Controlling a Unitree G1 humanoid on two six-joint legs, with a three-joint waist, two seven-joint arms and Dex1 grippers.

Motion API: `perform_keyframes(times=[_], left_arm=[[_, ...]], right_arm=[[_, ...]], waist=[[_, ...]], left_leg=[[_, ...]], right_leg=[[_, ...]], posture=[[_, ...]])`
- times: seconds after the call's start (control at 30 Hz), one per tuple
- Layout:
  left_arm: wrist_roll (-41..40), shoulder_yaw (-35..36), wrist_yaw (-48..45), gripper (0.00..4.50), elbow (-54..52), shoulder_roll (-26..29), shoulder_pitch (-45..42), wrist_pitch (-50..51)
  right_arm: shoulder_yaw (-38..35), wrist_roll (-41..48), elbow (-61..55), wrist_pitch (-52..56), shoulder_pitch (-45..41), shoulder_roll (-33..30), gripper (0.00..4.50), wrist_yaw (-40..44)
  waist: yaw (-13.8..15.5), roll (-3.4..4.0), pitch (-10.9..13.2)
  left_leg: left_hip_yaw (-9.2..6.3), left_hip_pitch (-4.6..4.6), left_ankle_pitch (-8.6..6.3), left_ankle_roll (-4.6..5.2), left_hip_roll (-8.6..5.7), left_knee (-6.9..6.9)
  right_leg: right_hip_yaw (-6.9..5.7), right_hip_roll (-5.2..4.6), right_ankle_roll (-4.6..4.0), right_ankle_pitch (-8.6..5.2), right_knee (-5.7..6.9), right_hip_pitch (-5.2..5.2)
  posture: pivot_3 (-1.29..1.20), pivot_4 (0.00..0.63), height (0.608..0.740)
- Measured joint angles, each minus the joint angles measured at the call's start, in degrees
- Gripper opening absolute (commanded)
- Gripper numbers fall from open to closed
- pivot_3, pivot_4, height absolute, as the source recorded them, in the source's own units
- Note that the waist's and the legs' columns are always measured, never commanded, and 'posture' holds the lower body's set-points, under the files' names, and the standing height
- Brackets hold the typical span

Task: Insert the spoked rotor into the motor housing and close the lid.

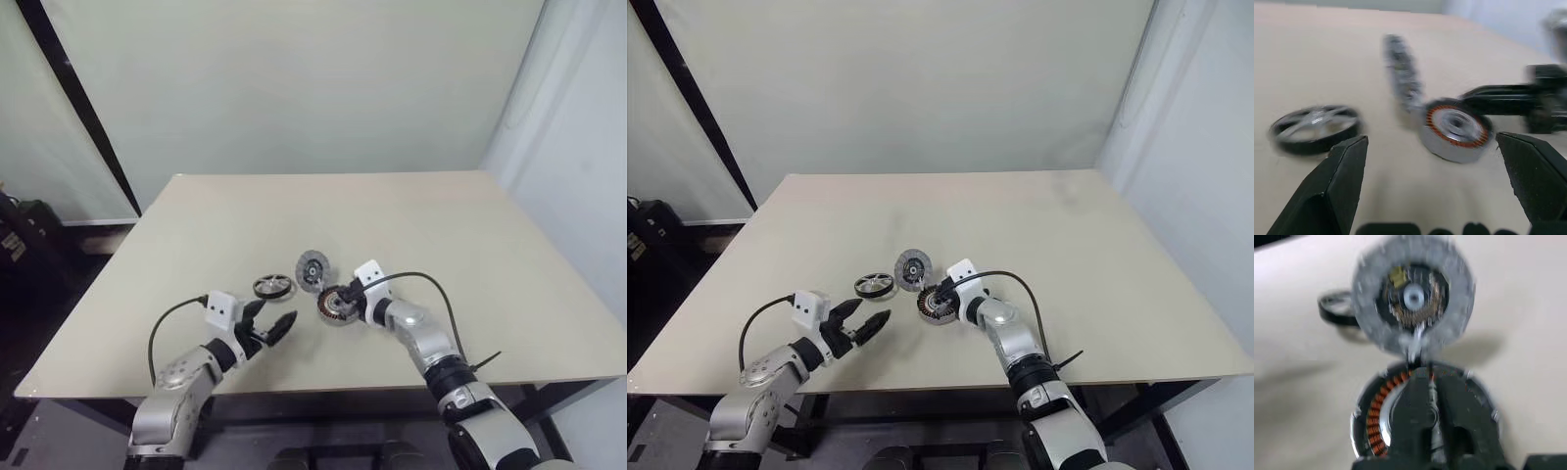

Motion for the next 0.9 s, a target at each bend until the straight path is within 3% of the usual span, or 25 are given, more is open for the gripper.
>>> perform_keyframes(times=[0.3,0.43,0.63,0.77,0.9], left_arm=[[-7.8,9.8,15.9,4.5,8.7,-6.4,-10.3,18.8],[-10.4,14.1,21.5,4.5,13.7,-8.7,-15.1,24.2],[-12.1,21.4,28.5,4.5,25.5,-12.2,-24.9,21.5],[-12.0,22.9,29.7,3.55,31.5,-12.8,-28.4,16.8],[-12.0,24.5,30.9,2.15,35.3,-12.9,-30.1,13.4]], right_arm=[[2.0,-0.2,-13.8,4.6,7.9,-4.1,4.29,0.9],[2.3,-0.2,-17.6,5.0,10.2,-5.1,4.29,0.4],[2.6,-0.1,-23.7,7.1,14.7,-6.9,4.29,0.5],[3.3,-0.1,-25.5,8.5,17.1,-7.9,4.31,0.6],[3.4,0.0,-26.3,9.4,17.9,-8.1,3.36,0.4]], waist=[[0.0,-0.11,0.0],[0.0,-0.23,0.0],[0.0,-0.54,0.0],[0.0,-0.69,0.0],[0.0,-0.77,0.0]], left_leg=[[-0.04,0.0,0.0,0.0,-0.04,0.07],[-0.06,-0.02,0.0,0.0,-0.05,0.05],[-0.12,-0.1,-0.01,-0.02,-0.09,0.05],[-0.1,-0.11,-0.03,-0.06,-0.09,0.03],[-0.1,-0.11,-0.04,-0.07,-0.09,0.01]], right_leg=[[-0.01,0.01,0.01,0.0,-0.02,0.05],[-0.01,0.02,0.01,0.0,-0.02,0.05],[-0.04,0.02,0.01,0.0,-0.12,0.06],[-0.01,0.02,0.01,0.0,-0.14,0.03],[-0.02,0.02,0.01,0.0,-0.14,0.02]], posture=[[0.0,0.0,0.74],[0.0,0.0,0.74],[0.0,0.0,0.74],[0.0,0.0,0.74],[0.0,0.0,0.74]])
